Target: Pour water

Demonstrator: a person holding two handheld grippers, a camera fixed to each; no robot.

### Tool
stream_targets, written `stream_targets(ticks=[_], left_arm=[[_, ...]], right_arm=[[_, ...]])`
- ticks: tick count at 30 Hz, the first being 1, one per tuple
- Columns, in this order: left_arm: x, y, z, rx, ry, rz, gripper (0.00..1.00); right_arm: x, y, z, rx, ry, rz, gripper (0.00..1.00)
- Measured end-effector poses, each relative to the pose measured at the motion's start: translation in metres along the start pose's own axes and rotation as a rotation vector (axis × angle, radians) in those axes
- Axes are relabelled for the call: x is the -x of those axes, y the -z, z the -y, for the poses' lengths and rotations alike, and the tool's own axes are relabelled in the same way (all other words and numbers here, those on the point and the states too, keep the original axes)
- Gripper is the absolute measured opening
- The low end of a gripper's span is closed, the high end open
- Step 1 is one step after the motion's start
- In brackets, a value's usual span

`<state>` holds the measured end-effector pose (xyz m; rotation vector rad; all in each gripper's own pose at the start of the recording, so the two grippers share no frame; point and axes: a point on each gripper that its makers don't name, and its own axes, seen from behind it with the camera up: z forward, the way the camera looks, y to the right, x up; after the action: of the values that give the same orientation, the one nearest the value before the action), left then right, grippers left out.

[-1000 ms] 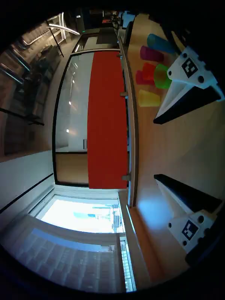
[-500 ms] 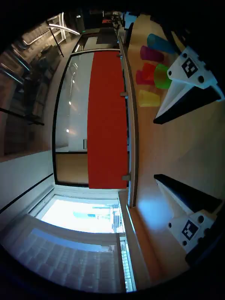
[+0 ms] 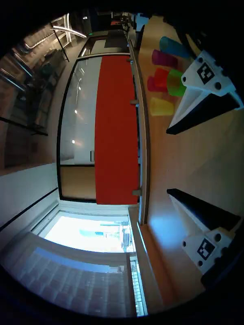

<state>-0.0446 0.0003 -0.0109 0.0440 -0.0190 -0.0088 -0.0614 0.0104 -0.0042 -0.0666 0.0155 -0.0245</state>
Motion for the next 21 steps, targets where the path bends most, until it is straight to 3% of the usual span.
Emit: stream_targets(ticks=[21], left_arm=[[-0.0005,0.0001,-0.0009,0.000,0.000,0.000,0.99]], right_arm=[[0.0008,-0.0004,-0.0019,0.005,-0.001,0.003,1.00]])
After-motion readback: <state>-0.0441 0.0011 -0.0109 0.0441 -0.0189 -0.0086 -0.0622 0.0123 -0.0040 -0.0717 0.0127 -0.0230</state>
